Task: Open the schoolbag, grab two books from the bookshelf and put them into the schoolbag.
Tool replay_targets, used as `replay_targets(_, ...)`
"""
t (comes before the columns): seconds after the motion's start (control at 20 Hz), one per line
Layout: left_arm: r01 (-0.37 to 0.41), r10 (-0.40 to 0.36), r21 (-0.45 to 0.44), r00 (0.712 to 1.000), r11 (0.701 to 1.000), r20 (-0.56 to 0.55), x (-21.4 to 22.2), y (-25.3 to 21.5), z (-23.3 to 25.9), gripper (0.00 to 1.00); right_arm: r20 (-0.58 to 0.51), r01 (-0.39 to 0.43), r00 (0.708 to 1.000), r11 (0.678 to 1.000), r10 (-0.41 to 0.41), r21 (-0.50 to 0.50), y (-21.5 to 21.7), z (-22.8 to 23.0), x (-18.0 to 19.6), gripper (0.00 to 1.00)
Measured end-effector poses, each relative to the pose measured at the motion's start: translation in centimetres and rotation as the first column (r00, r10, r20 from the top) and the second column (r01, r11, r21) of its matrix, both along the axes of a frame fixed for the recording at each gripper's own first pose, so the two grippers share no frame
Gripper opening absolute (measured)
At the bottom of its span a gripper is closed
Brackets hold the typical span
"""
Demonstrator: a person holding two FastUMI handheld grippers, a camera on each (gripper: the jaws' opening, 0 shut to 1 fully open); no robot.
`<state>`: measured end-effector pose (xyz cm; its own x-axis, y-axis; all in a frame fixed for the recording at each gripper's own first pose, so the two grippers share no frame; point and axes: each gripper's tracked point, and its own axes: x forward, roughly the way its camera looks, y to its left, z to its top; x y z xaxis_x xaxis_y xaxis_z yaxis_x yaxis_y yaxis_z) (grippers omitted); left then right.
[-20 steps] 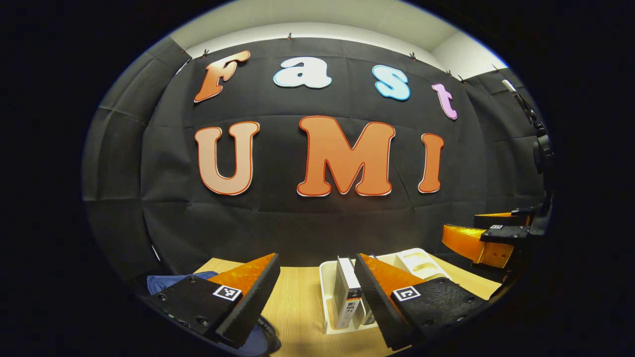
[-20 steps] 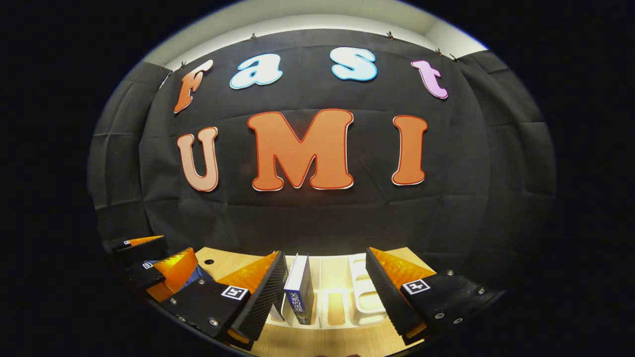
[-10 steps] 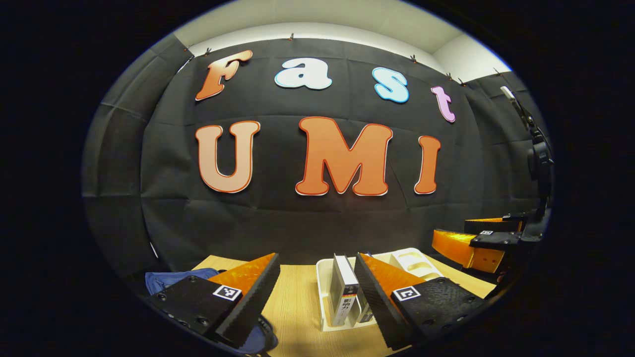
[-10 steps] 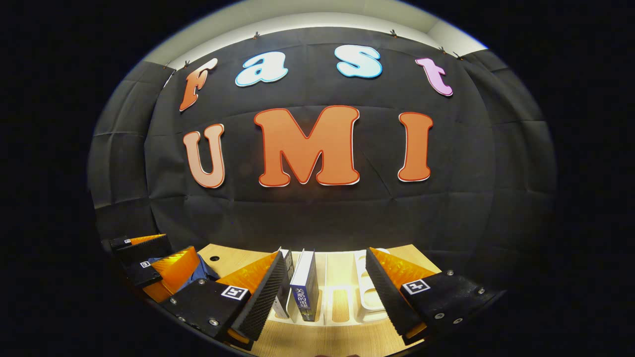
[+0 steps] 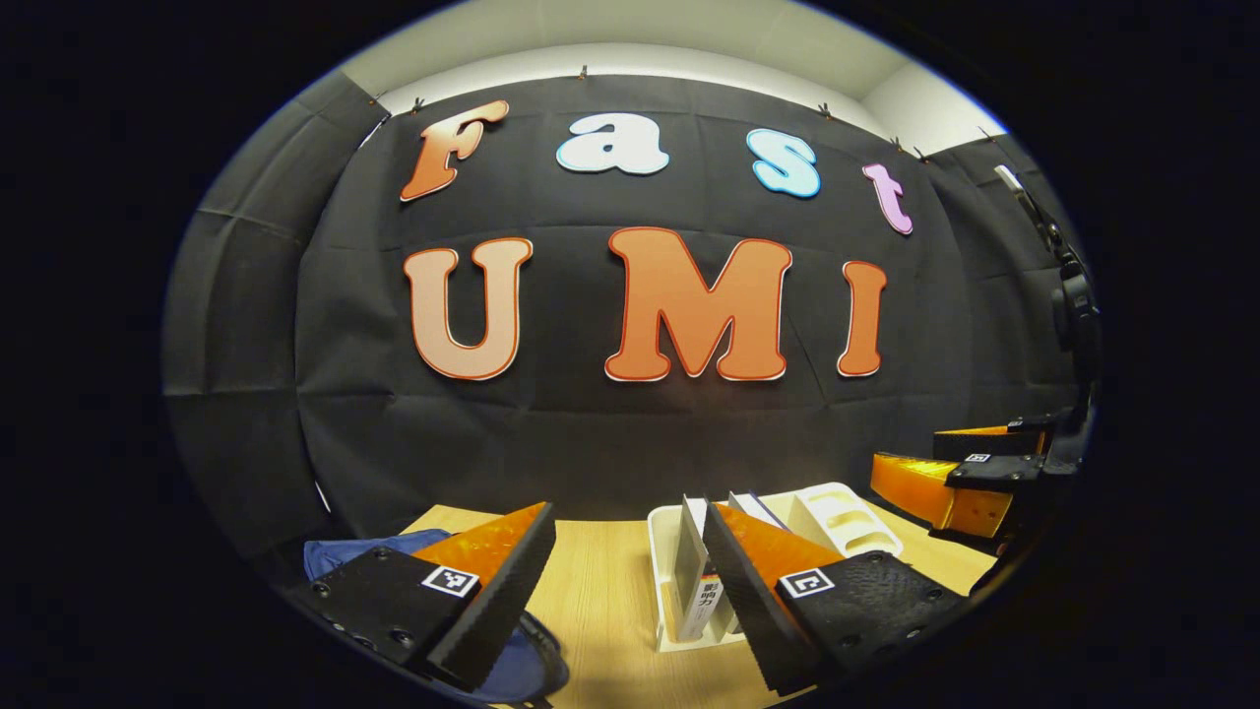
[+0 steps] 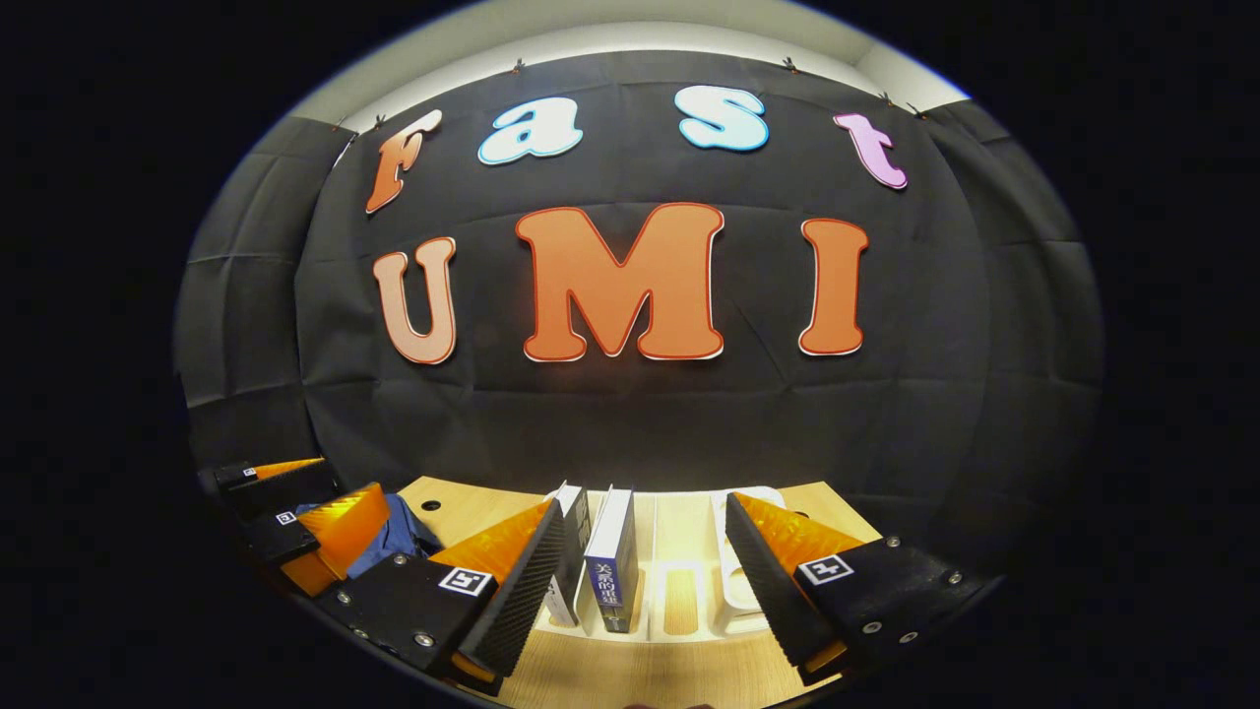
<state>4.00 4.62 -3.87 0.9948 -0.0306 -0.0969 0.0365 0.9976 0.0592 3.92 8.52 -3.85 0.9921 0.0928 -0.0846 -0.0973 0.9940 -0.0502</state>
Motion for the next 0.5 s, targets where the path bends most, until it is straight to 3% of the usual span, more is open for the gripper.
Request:
replay_targets(0.3,-0.011,0.012,0.010,0.999,1.000,-0.033,-0.1,1.0,-1.2,0.95,-0.002,-0.008,1.000,1.000,0.008,-0.011,0.4,-0.4,-0.2,0.97)
replay_targets(0.5,-0.016,0.022,0.066,0.995,0.998,-0.095,0.0,1.9,-3.7,0.95,-0.023,0.004,1.000,1.000,-0.004,-0.011,0.1,-1.3,-0.2,0.97)
